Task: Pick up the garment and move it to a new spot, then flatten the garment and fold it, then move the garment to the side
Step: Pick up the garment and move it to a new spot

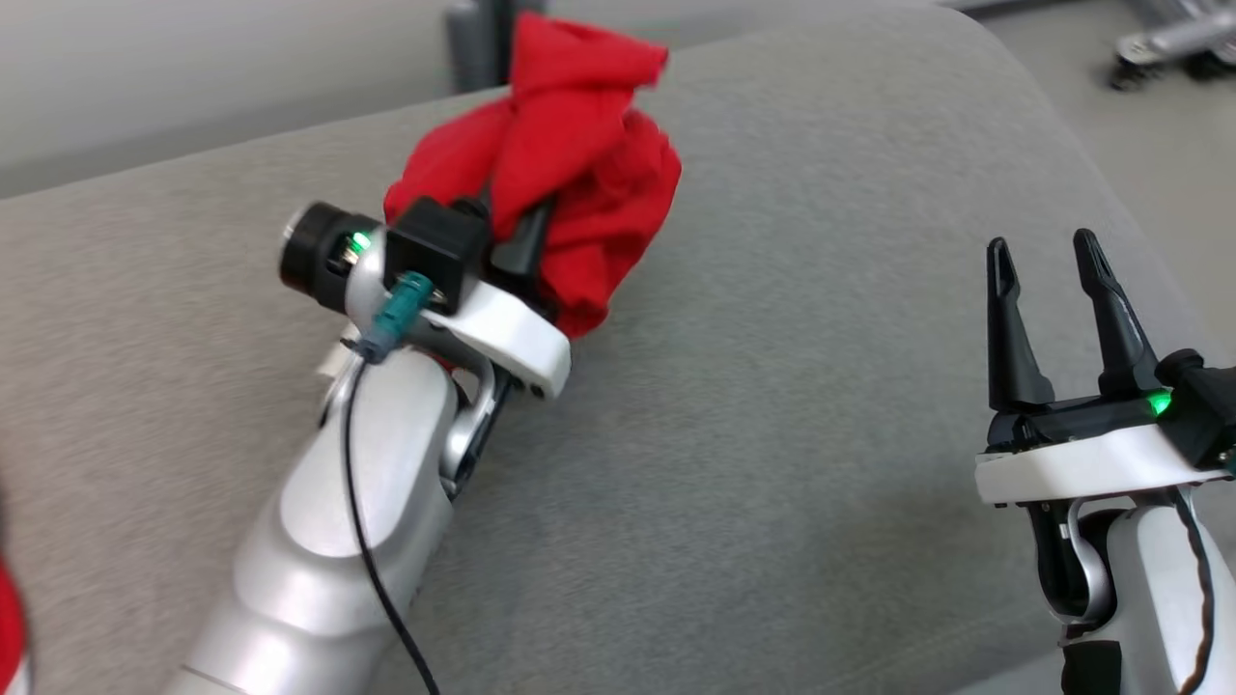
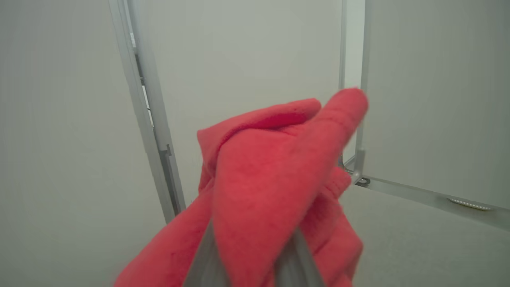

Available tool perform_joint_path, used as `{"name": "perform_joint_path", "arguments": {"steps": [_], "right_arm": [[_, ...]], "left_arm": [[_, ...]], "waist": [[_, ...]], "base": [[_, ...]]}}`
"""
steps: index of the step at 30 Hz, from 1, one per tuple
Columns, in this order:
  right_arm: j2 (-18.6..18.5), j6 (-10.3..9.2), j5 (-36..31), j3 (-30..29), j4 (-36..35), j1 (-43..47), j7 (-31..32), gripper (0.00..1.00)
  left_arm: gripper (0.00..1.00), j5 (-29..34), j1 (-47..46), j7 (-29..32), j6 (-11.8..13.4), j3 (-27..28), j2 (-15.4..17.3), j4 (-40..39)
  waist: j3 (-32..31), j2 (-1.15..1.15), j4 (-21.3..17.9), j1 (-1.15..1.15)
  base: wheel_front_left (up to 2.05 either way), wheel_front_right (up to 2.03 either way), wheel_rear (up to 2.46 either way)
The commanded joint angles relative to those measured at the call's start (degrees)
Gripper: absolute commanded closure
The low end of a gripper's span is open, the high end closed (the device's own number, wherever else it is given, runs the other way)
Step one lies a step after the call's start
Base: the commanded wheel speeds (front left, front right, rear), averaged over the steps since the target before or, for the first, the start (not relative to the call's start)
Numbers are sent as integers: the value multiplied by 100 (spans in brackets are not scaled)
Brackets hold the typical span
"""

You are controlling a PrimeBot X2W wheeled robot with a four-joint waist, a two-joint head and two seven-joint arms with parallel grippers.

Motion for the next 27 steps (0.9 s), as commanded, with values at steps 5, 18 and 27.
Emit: {"name": "perform_joint_path", "arguments": {"steps": [5, 18, 27], "right_arm": [[-11, 1, 173, -123, 81, 14, -9, 0], [-16, 1, 34, -121, 131, 122, -9, 0], [-17, 1, -254, -77, 117, 275, -10, 0]], "left_arm": [[53, -148, 57, -23, -12, -834, 17, 792], [0, -1111, 325, -24, 276, -1353, 19, 735], [0, -482, 802, -23, 396, -186, 172, -230]], "waist": [[359, 0, -840, 0], [-33, 0, -286, 0], [-505, 0, 576, 0]], "base": [[0, 0, 0], [0, 0, 0], [0, 0, 0]]}}
